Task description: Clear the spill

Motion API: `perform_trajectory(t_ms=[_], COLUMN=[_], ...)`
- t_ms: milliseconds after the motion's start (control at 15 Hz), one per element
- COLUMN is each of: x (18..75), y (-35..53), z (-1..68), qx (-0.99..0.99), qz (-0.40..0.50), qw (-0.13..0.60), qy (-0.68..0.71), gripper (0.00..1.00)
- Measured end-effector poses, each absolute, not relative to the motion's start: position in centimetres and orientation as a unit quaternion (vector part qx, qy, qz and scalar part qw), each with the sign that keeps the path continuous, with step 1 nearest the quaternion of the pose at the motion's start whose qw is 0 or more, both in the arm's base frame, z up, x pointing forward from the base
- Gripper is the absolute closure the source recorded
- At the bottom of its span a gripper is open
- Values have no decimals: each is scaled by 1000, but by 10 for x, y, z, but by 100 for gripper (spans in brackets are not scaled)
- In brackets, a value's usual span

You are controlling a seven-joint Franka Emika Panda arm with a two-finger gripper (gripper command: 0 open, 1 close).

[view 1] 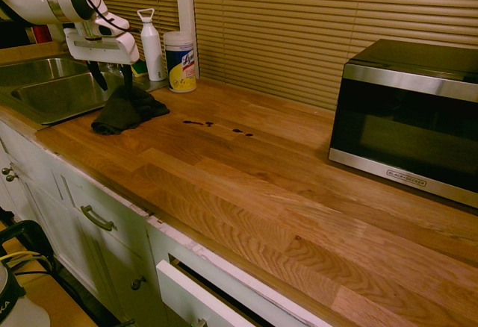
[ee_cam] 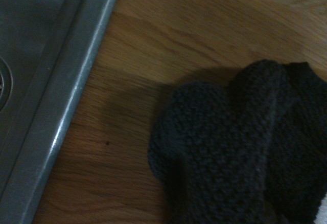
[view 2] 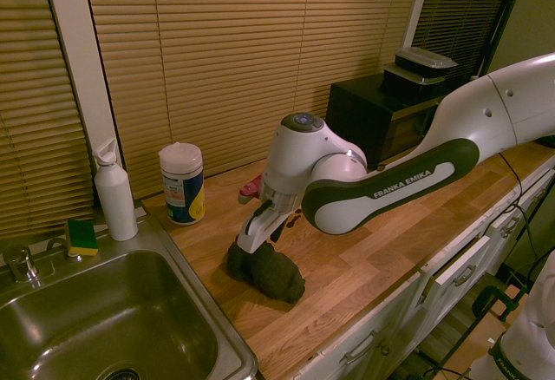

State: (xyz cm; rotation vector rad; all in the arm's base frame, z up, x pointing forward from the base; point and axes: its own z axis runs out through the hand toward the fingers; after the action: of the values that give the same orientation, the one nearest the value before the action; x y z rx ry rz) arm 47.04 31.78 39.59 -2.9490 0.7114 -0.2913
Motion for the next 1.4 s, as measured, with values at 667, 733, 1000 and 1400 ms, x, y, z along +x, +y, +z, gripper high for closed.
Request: perform_trajectory(t_ms=[667, 733, 1000, 1400], x=[493, 492, 493, 509], y=[320, 321, 320, 312], z=[342, 340, 337, 334], qx=[-963, -963, -961, -957], qz=[-80, -80, -81, -78], qw=[11, 9, 7, 3], qy=[255, 256, 263, 278], gripper=[100, 100, 100, 100])
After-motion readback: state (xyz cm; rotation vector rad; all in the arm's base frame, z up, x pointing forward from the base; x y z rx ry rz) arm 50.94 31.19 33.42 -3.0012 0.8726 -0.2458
